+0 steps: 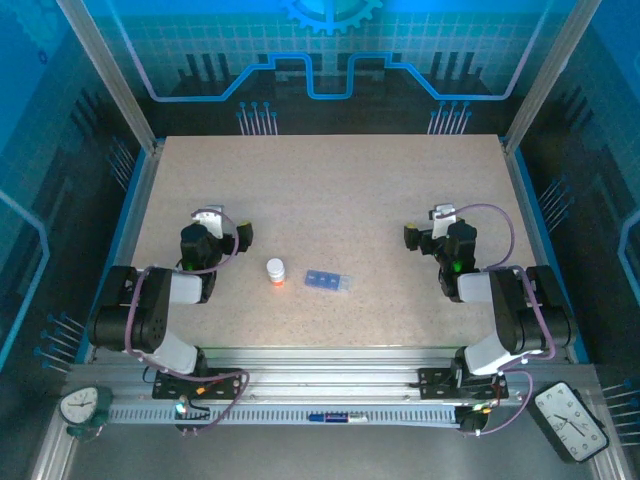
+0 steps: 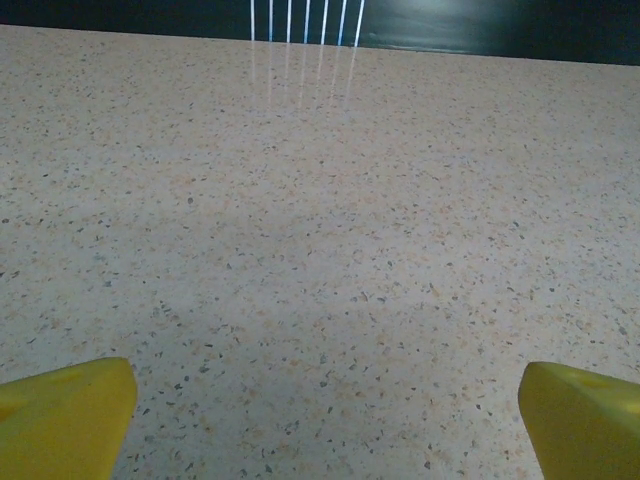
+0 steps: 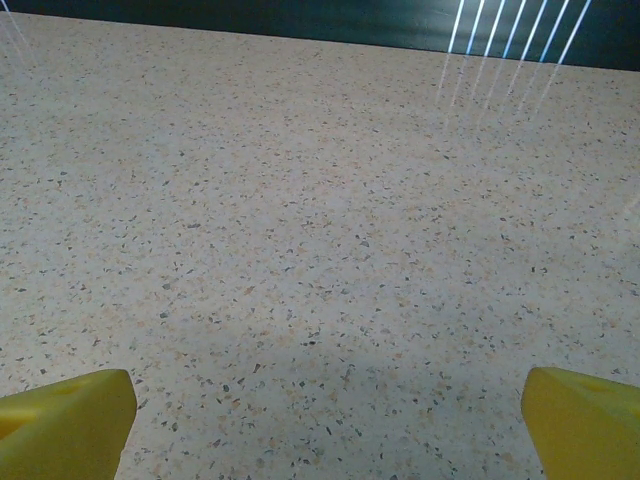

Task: Sort the pills into containers

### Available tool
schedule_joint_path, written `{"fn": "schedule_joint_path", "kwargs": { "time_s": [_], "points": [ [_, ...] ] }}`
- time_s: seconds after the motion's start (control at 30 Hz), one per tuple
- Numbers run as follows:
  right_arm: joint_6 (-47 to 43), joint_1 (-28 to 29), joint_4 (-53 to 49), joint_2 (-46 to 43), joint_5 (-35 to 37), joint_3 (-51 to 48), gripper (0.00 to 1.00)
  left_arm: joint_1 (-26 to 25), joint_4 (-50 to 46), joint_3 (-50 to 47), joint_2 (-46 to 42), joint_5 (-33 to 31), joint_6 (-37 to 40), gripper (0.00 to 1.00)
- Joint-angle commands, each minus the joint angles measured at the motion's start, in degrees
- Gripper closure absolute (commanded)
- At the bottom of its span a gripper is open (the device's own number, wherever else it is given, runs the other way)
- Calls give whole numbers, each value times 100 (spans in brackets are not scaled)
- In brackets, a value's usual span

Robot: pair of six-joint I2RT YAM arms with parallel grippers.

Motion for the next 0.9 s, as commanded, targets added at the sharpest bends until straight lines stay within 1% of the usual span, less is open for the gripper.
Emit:
{"fn": "schedule_joint_path", "kwargs": {
  "time_s": [0.0, 0.3, 0.63, 0.7, 0.77, 0.83, 0.87],
  "points": [
    [-86, -24, 110, 34, -79, 72, 0, 48, -2, 106, 52, -46, -54, 1],
    [-34, -129, 145, 26, -264, 50, 0, 116, -13, 105, 41, 65, -93, 1],
    [2, -130, 174, -34, -222, 31, 0, 113, 48, 71, 32, 56, -78, 1],
    [62, -129, 154, -227, 2, -43, 0, 114, -173, 145, -92, -89, -149, 1],
    [145, -128, -72, -528, 235, -64, 0, 108, -658, 293, -332, -207, -174, 1],
    [185, -120, -454, -931, 382, -33, 0, 111, -1087, 425, -569, -228, -172, 1],
    [264, -106, -838, -1163, 504, 36, 0, 109, -1293, 486, -693, -288, -189, 1]
  ]
}}
